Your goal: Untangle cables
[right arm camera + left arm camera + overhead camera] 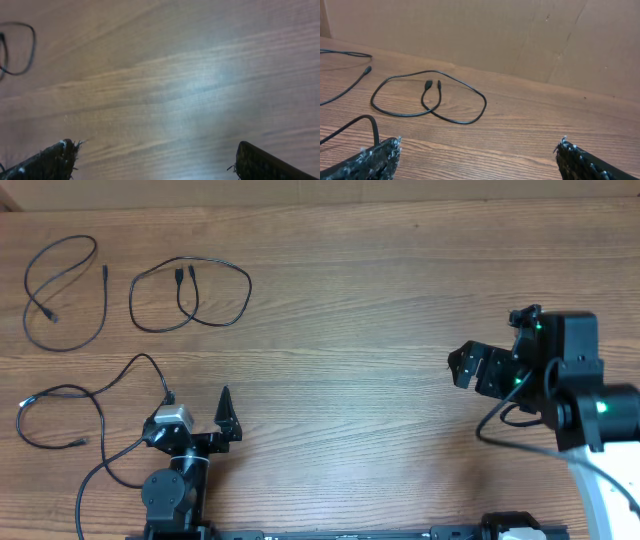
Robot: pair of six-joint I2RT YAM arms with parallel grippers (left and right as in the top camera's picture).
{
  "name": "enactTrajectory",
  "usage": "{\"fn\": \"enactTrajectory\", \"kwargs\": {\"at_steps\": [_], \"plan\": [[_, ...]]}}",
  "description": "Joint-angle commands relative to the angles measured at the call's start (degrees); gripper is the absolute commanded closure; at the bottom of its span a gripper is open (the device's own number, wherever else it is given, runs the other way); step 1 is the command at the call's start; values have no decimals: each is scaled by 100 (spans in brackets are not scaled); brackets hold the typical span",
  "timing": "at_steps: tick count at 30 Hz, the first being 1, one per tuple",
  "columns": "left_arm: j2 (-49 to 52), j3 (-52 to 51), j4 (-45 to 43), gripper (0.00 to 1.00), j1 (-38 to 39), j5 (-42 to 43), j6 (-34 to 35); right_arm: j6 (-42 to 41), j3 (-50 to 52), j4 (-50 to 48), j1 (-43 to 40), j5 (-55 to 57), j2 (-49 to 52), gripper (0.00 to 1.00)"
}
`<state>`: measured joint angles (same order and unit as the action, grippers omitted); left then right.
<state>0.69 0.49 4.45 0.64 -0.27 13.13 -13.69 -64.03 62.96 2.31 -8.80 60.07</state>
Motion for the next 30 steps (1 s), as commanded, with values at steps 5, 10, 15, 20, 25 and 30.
{"fn": "enactTrajectory", "kwargs": {"at_steps": [5, 10, 15, 20, 25, 30], "plan": [[-48, -20, 2, 0, -46, -35, -153, 9, 1239, -1864, -4, -291, -1012, 0], [-48, -20, 2, 1, -46, -35, -153, 9, 2216, -3423, -4, -354, -1709, 0], [-46, -20, 2, 0, -46, -35, -153, 9, 3300, -5289, -13, -356, -2404, 0], [-46, -20, 2, 0, -46, -33, -153, 13, 4354, -6647, -13, -352, -3075, 0], [-46, -20, 2, 0, -46, -33, -153, 66, 5436, -7794, -13, -350, -3709, 0], [-46, -20, 2, 0, -46, -33, -153, 81, 6384, -8658, -15, -319, -4321, 0]]}}
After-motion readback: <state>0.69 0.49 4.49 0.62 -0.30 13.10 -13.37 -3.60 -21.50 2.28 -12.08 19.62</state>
